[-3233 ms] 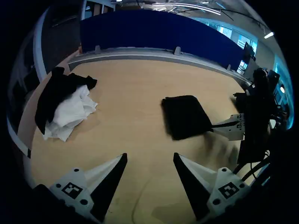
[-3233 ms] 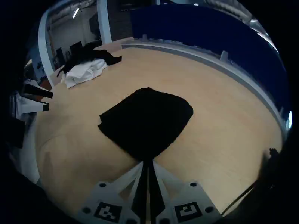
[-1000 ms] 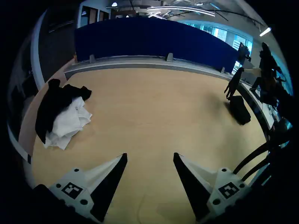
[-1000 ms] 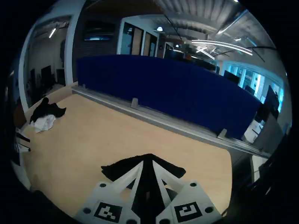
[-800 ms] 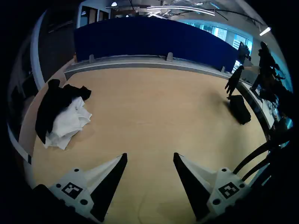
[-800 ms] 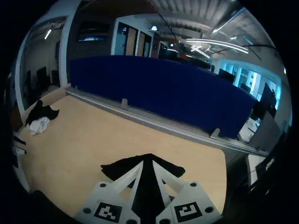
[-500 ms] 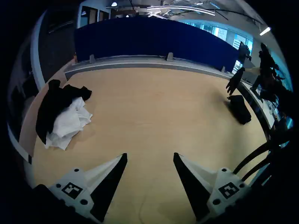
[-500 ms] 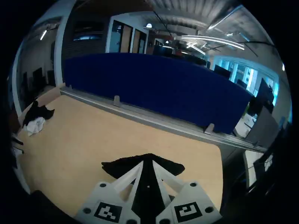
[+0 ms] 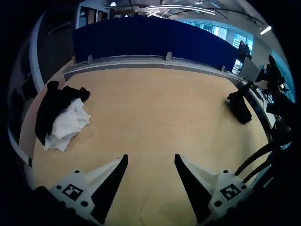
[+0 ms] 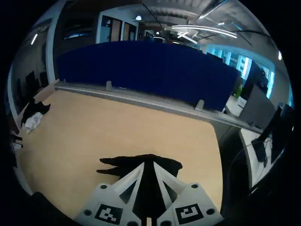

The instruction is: Fold towel

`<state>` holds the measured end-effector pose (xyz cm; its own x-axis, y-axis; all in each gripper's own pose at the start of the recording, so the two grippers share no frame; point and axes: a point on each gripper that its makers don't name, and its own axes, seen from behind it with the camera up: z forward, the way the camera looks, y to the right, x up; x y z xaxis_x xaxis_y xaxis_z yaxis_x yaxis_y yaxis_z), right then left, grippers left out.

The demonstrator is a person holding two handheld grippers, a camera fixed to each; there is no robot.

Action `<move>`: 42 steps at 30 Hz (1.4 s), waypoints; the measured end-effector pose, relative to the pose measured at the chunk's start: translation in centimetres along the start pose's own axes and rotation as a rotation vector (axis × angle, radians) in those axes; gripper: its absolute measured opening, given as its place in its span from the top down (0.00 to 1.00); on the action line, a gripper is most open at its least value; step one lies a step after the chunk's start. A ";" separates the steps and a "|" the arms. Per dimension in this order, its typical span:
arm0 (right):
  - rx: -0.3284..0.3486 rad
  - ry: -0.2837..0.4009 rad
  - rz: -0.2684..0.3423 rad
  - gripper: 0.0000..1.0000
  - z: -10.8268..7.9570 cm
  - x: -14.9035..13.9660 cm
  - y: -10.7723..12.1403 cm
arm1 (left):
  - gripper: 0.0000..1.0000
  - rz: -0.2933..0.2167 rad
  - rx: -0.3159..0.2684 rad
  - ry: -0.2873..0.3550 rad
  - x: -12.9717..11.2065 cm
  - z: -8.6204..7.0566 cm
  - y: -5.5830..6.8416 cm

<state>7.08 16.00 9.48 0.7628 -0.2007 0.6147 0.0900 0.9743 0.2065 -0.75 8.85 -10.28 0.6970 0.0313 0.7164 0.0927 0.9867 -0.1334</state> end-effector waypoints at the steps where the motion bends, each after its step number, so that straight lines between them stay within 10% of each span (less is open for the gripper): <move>1: -0.007 -0.011 0.014 0.98 -0.2 -1.1 0.3 | 0.09 0.002 0.000 -0.001 -0.1 0.0 0.0; 19: -0.121 -0.164 0.185 0.98 0.3 -13.6 2.8 | 0.09 0.019 0.005 -0.014 -0.6 0.2 0.5; 42: -0.194 -0.224 0.231 0.91 1.7 -17.9 3.3 | 0.09 0.027 0.019 -0.013 -0.3 0.3 0.4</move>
<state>-7.34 22.64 0.49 0.6199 0.0300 0.7841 0.0677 0.9935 -0.0916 -1.13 9.28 -10.35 0.6898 0.0598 0.7215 0.0603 0.9884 -0.1395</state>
